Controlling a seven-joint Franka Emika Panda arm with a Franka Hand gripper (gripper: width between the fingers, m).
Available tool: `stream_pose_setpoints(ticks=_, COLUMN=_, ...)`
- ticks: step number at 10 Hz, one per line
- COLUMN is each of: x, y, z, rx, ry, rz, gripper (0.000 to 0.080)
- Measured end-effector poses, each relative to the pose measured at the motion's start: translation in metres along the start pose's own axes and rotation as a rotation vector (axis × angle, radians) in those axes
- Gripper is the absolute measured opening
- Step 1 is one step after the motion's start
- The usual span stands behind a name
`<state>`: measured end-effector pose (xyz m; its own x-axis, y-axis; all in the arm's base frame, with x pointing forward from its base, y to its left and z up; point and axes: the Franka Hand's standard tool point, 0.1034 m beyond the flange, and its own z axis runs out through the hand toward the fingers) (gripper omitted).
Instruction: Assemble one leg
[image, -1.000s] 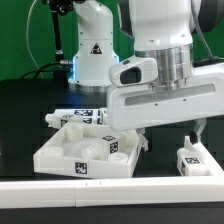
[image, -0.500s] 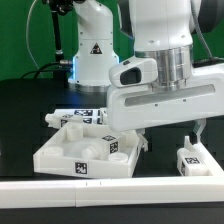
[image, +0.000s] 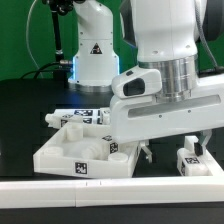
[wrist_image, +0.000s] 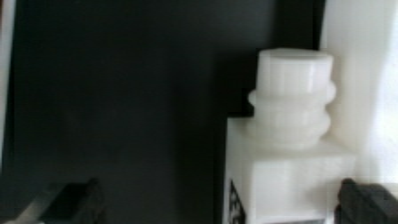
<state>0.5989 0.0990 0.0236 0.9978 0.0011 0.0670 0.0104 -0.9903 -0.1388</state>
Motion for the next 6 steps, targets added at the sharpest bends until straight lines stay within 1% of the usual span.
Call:
stream_pose_setpoints(ticks=2, x=0.003, y=0.002, z=0.000, rx=-0.003, ry=0.029, rz=-0.012, gripper=0.0649)
stream_pose_setpoints(ticks=6, x=0.008, y=0.015, z=-0.003, rx=-0.017, ry=0.102, rz=-0.056, gripper=0.0649)
